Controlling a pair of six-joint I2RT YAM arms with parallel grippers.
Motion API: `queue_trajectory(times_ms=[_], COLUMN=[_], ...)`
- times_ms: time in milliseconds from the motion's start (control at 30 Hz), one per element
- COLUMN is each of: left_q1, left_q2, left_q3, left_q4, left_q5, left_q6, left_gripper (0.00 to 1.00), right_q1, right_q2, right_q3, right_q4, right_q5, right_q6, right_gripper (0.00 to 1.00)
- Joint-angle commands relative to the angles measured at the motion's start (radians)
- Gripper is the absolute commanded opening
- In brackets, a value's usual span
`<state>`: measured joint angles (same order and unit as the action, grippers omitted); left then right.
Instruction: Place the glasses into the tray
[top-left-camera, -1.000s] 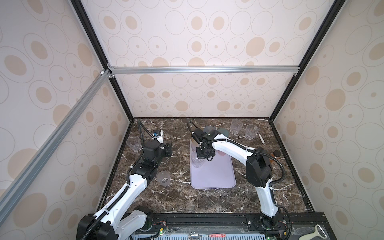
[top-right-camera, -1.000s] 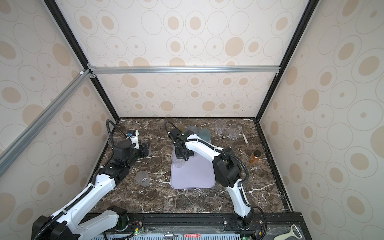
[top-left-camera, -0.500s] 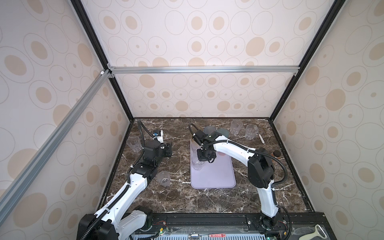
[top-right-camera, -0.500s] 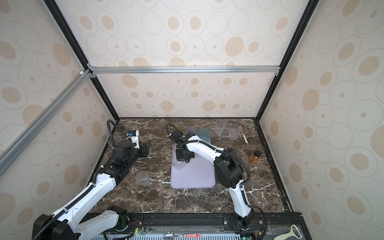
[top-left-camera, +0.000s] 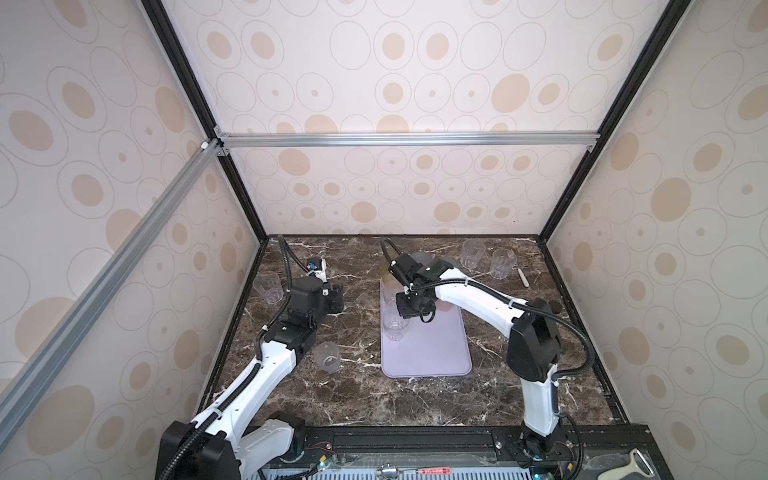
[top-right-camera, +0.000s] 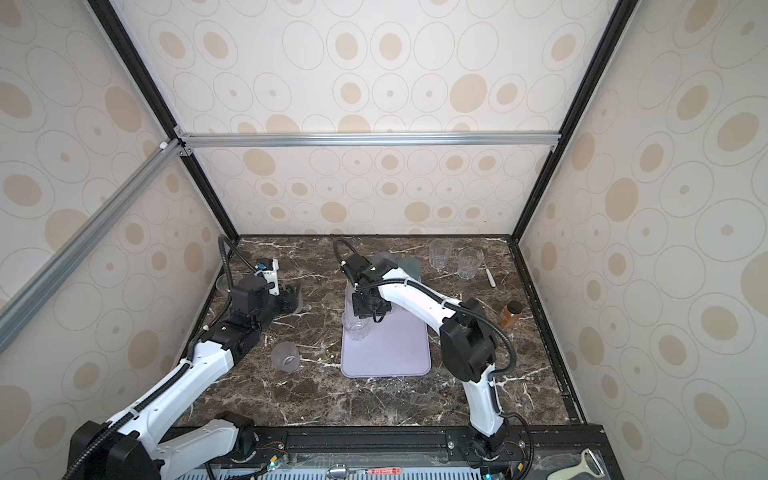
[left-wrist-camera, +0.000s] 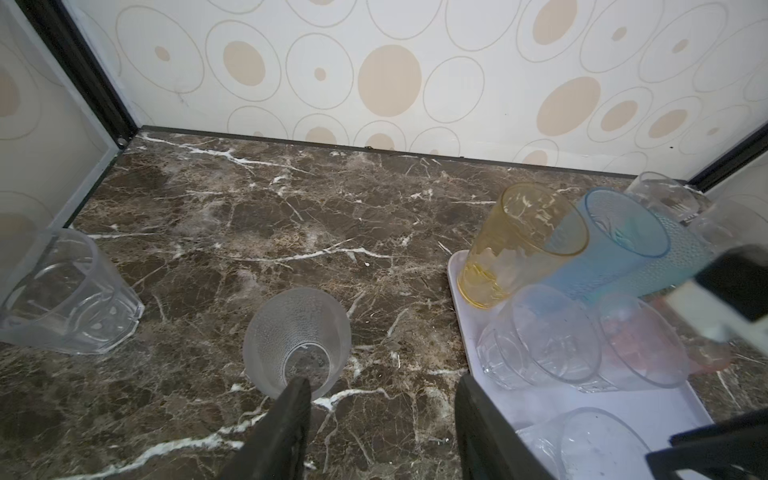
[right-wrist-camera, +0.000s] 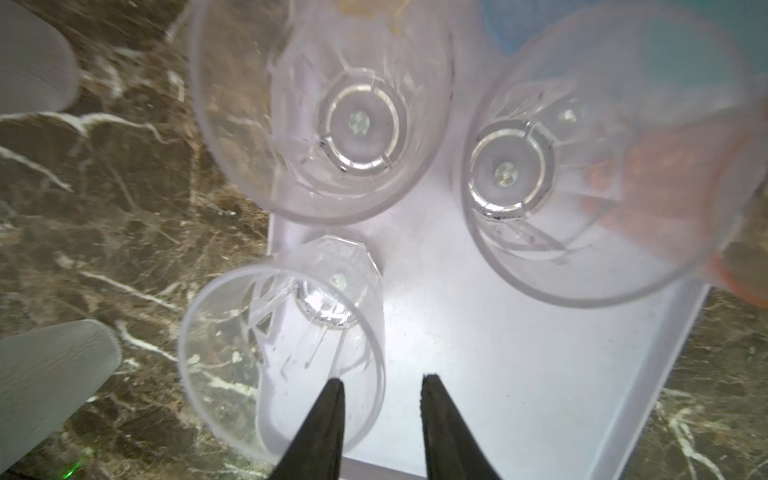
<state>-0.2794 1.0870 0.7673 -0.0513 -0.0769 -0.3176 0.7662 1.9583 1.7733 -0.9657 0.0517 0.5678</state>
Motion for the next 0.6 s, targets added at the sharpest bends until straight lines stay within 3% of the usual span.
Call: queue_trajectory(times_ms=[0, 200, 300, 467, 567], left_q1=[0.054, 0.309, 0.421, 0.661, 0.715], left_q2=[0.016, 0.085, 0.139, 0.231, 0.309], left_q3=[0.096, 0.176, 0.195, 0.186, 0.238], left_q4=[-0.074, -0.137, -0.144, -0.075, -0.11], left_q5=[-0.012, 0.123, 0.11, 0.204, 0.204], left_q6=[0.067, 0.06, 0.054, -0.046, -0.032], left_gripper=[0.56, 0.54, 0.54, 0.56, 0.56], right_q1=[-0.014, -0.034, -0.041, -0.056, -0.062], right_q2=[-0.1, -0.145, -0.153, -0.18, -0.189], right_q3=[-0.042, -0.109, -0.119, -0.171, -0.206], right_q4=[0.035, 0.111, 0.135, 0.222, 0.269], right_q5=[0.028, 0.046, 0.043, 0.024, -0.002], right_q6=[-0.032, -0.062, -0.085, -0.122, -0.126], right_gripper=[0.36, 0.36, 0.36, 0.36, 0.36])
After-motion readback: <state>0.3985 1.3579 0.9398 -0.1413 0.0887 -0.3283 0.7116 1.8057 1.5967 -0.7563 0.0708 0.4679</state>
